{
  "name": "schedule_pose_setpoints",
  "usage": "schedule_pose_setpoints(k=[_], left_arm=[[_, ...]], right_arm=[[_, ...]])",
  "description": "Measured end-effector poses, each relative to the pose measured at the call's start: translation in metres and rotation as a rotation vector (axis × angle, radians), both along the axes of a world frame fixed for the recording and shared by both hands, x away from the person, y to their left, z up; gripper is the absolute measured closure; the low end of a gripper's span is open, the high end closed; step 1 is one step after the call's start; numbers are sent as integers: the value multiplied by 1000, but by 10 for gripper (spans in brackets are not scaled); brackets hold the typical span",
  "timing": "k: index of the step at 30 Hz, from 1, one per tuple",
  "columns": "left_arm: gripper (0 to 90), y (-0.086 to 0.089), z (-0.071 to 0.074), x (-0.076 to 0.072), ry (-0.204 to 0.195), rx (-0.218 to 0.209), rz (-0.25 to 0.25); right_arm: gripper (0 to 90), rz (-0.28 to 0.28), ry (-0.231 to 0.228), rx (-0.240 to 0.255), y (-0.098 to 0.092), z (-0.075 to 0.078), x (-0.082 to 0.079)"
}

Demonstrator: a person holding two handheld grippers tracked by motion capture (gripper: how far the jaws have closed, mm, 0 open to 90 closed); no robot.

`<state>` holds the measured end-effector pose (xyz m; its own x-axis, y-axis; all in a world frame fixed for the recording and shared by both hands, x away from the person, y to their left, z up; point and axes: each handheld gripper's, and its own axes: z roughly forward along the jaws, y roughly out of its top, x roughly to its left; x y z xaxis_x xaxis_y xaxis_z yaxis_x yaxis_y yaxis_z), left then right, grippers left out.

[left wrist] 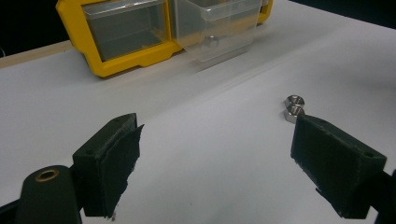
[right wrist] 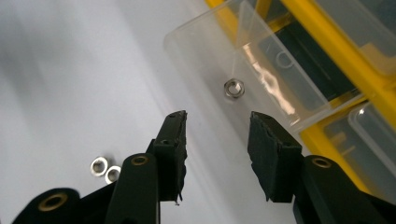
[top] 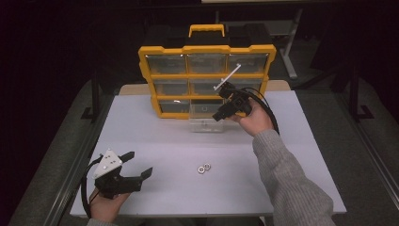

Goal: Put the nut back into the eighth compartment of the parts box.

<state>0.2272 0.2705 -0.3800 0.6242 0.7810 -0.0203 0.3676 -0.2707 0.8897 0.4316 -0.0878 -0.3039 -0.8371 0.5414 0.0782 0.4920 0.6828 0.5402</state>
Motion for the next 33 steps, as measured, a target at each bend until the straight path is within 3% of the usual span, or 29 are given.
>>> schedule_pose_setpoints(k=[3,10,14,23,33], left_arm=[[154,1,0,0,-3,9,-6],[154,0,0,-1,2,-1,2],[154,-1,0,0,1,-8,-5],[154,-3,-2,0,-6,3,-13],[154,-2,-2,1,-4,15,-16]], right_arm=[[543,16,-15,-22,-1,-1,-11],[527,68,-22,18,-3,-11,-36],[521,81,5,16,-3,-26,-49],[509,108,21,10,-1,-52,-63],[503,160,43,-18,13,-93,-77]])
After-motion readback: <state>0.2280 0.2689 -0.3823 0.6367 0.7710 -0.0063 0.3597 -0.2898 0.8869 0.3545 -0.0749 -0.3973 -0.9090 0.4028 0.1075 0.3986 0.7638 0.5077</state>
